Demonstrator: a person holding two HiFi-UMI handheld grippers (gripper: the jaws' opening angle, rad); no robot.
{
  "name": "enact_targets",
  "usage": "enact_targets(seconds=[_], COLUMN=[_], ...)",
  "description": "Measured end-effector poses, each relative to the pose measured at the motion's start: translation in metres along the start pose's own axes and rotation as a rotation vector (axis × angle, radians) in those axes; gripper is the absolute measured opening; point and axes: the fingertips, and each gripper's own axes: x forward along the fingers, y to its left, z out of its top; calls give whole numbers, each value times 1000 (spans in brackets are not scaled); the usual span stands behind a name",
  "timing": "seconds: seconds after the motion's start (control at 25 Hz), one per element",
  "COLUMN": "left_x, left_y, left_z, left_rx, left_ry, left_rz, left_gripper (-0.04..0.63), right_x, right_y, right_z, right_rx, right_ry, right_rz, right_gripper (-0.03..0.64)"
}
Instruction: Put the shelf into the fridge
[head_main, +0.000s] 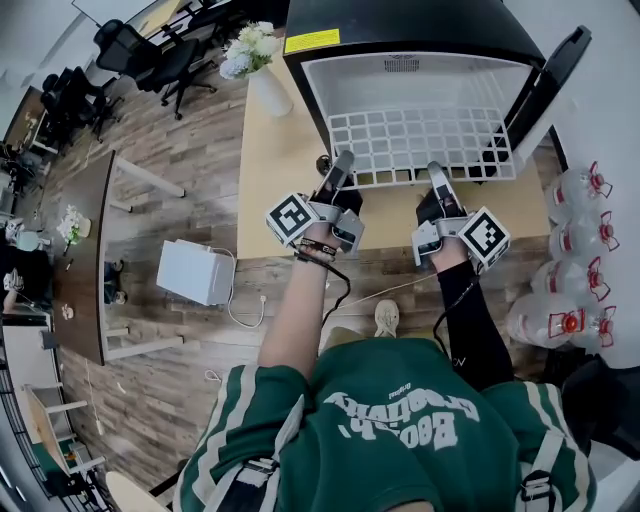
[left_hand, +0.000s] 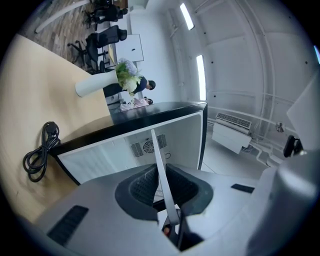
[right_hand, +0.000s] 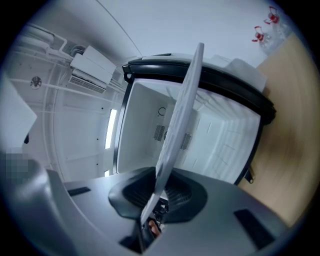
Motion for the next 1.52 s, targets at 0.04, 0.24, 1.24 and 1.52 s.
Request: enact_targets(seconds=[0.04,0.24,1.24,1.52], left_x=[0,3,14,21], left_y=[4,8,11,13], left_z=[0,6,13,19], left_rx=[0,-4,-66,-52], left_ry=[-1,-15,-33,-51], left_rz=[10,13,-10,21], left_gripper=[46,44,38,41], right_x=[1,7,21,28], right_y=[-1,1,6,7], right_z=[0,-3,2,7], right_rx=[-2,7,1,58], right_ry=[3,12,13,1], right_rz=[-5,5,12,21], right_gripper=[54,54,57,52])
